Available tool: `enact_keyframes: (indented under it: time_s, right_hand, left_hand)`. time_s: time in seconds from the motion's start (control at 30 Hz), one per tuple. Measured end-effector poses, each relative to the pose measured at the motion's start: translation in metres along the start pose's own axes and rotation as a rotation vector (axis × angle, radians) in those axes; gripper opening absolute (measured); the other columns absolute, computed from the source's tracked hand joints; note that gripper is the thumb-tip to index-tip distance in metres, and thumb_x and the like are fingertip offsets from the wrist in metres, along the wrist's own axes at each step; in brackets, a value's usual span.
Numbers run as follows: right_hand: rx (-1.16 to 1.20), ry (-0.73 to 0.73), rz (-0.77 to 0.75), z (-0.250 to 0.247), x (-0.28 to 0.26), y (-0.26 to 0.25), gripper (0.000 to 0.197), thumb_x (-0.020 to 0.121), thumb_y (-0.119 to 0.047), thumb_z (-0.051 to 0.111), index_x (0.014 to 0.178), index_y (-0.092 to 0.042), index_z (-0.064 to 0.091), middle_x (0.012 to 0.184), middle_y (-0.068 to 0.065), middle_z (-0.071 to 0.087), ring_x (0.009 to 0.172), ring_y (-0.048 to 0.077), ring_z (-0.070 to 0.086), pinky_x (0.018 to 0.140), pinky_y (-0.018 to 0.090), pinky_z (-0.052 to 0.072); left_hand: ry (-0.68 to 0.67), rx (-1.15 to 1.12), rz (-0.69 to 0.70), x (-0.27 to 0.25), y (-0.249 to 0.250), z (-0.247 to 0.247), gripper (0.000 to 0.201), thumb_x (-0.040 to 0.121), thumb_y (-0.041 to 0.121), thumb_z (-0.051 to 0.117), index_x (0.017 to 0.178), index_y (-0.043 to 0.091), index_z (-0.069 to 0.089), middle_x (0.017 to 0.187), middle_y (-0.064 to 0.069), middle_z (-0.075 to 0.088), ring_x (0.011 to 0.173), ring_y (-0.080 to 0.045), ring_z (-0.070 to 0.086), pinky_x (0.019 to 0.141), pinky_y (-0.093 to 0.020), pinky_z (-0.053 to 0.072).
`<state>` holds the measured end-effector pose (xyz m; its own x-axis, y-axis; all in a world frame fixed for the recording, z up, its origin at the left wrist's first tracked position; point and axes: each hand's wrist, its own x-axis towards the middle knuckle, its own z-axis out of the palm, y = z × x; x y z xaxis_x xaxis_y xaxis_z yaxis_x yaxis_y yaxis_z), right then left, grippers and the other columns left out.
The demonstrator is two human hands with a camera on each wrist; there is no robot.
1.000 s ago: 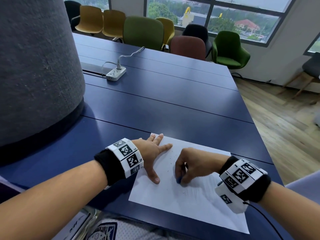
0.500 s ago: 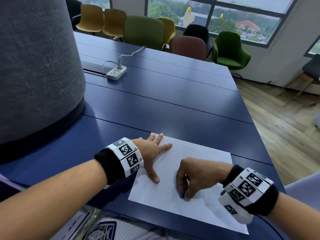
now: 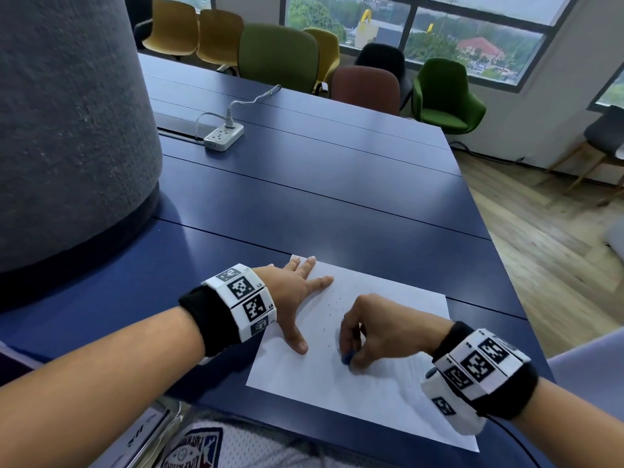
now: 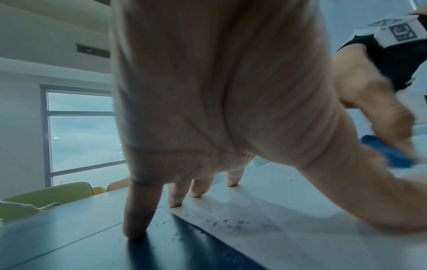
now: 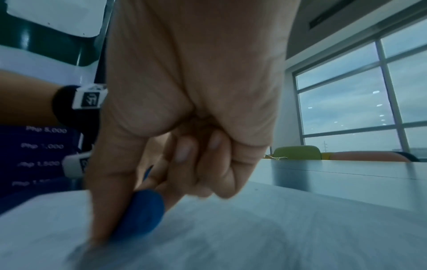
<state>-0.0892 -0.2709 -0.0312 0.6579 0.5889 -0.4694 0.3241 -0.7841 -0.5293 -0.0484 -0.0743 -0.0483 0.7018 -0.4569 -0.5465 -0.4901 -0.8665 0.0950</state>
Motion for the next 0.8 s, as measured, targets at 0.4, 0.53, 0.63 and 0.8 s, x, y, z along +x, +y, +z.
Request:
enact_keyframes:
  time_s: [0.4, 0.53, 0.63, 0.8]
  right_hand:
    - [-0.009, 0.340, 0.132, -0.039, 0.039, 0.018, 0.013, 0.064, -0.010, 0.082, 0.074, -0.017, 0.077, 0.068, -0.008, 0.071, 0.060, 0.003, 0.060, 0.061, 0.020, 0.050]
    - [-0.048, 0.059, 0.103, -0.030, 0.029, 0.006, 0.012, 0.065, -0.011, 0.082, 0.074, -0.018, 0.077, 0.073, -0.002, 0.073, 0.061, 0.006, 0.060, 0.059, 0.018, 0.048]
    - [-0.037, 0.147, 0.112, -0.039, 0.038, 0.010, 0.012, 0.067, -0.009, 0.081, 0.077, -0.014, 0.077, 0.073, 0.001, 0.073, 0.056, 0.004, 0.058, 0.054, 0.012, 0.044]
    - [-0.104, 0.231, 0.090, -0.026, 0.030, 0.005, 0.011, 0.068, -0.014, 0.080, 0.075, -0.020, 0.074, 0.069, -0.011, 0.069, 0.060, 0.000, 0.058, 0.061, 0.019, 0.048]
  left_hand:
    - [0.011, -0.005, 0.007, 0.001, -0.003, 0.001, 0.135, 0.062, 0.064, 0.082, 0.152, 0.041, -0.016, 0.161, -0.002, -0.027, 0.149, -0.024, -0.020, 0.119, -0.053, 0.005]
    - [0.004, -0.016, -0.005, 0.003, -0.004, 0.002, 0.136, 0.060, 0.065, 0.082, 0.152, 0.043, -0.015, 0.161, 0.000, -0.027, 0.149, -0.022, -0.021, 0.119, -0.052, 0.006]
    - [0.012, -0.010, -0.001, 0.002, -0.004, 0.002, 0.135, 0.060, 0.064, 0.082, 0.152, 0.043, -0.015, 0.161, 0.000, -0.026, 0.149, -0.023, -0.020, 0.119, -0.052, 0.007]
    - [0.022, -0.024, 0.008, 0.001, -0.004, 0.002, 0.135, 0.061, 0.062, 0.083, 0.153, 0.041, -0.013, 0.161, -0.001, -0.026, 0.149, -0.022, -0.020, 0.119, -0.052, 0.004]
